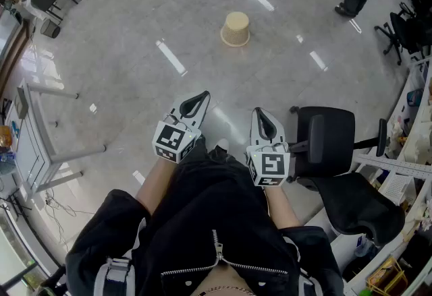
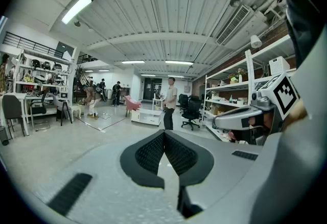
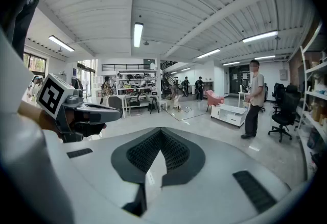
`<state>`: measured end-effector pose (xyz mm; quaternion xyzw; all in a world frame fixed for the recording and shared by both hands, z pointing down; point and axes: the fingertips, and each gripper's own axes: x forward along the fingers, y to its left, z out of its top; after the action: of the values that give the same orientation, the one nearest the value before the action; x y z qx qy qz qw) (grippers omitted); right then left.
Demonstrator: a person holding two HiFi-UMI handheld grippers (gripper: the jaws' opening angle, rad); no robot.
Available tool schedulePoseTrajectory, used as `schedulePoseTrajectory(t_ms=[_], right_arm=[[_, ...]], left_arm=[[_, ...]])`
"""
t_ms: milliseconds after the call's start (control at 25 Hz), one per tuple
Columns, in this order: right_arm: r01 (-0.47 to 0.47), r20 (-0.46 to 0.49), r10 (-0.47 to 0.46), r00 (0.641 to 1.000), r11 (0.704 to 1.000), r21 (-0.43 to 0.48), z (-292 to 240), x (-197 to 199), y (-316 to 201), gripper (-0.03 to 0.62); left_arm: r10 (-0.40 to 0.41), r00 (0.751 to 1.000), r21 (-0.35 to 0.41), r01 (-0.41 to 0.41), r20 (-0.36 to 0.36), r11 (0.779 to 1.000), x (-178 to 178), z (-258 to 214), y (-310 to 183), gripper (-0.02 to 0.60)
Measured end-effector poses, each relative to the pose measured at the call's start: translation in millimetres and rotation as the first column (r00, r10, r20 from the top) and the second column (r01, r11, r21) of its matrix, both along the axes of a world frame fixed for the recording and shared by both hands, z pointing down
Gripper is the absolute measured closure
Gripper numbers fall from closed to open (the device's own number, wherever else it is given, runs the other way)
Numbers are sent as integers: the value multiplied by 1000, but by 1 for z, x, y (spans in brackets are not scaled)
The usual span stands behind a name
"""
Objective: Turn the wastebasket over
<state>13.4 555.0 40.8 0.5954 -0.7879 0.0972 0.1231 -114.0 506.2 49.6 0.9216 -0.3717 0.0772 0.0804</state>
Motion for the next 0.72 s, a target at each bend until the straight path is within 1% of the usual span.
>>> schedulePoseTrajectory(t_ms=[240,440,720], right_arm=[[0,10,0,1000,1000,1,0,-1,0,585],[-4,48,2,999,999,43,-7,0,2,583],[9,52,-11,999,1000,26,-4,-2,3,583]], left_arm=[[7,1000,0,-7,-1,1000,3,-1,2,577],[10,1000,4,-10,-8,1000,4,-3,4,577],[9,1000,-5,-9,-18,1000,9,-3,6,577]])
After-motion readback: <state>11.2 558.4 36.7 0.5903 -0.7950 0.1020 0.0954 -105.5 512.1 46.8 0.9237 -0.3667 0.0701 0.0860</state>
